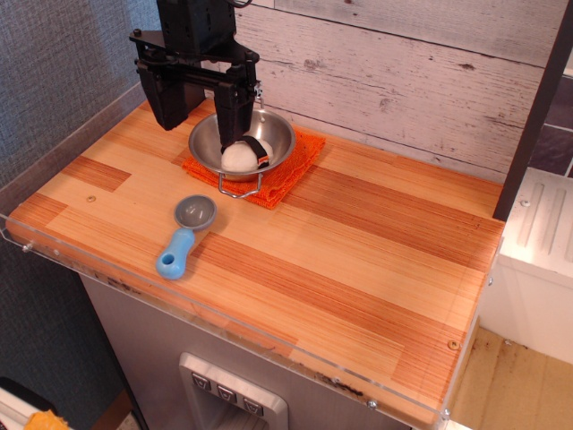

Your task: Move the blue spoon to the right side of the cloth

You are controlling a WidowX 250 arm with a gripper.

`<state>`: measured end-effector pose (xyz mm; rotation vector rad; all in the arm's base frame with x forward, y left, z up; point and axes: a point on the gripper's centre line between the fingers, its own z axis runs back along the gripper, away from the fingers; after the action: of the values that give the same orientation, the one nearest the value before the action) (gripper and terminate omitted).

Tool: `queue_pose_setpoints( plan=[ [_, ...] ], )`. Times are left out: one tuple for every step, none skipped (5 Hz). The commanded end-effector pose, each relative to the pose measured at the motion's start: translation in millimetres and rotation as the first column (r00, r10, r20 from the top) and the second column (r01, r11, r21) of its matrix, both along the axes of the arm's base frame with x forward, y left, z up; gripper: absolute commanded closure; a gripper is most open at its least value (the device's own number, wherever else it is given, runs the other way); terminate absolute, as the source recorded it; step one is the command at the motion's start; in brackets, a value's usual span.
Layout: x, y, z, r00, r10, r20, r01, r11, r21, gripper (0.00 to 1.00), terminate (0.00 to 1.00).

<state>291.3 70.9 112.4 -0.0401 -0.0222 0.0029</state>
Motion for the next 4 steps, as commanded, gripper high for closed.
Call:
queue_pose_setpoints(
  plan=[
    [0,0,0,1.000,0.000,0.000,0.000,1.000,0.000,0.00,0.00],
    [-24,-3,-7,0.996,0.076,0.052,-0.075,0.997,-0.012,0.00,0.00],
    [-45,3,-17,0.995,0.058,0.076,-0.058,0.998,0.007,0.00,0.00],
    [-52,14,-35,0.996,0.044,0.077,-0.052,0.993,0.102,0.00,0.00]
  ],
)
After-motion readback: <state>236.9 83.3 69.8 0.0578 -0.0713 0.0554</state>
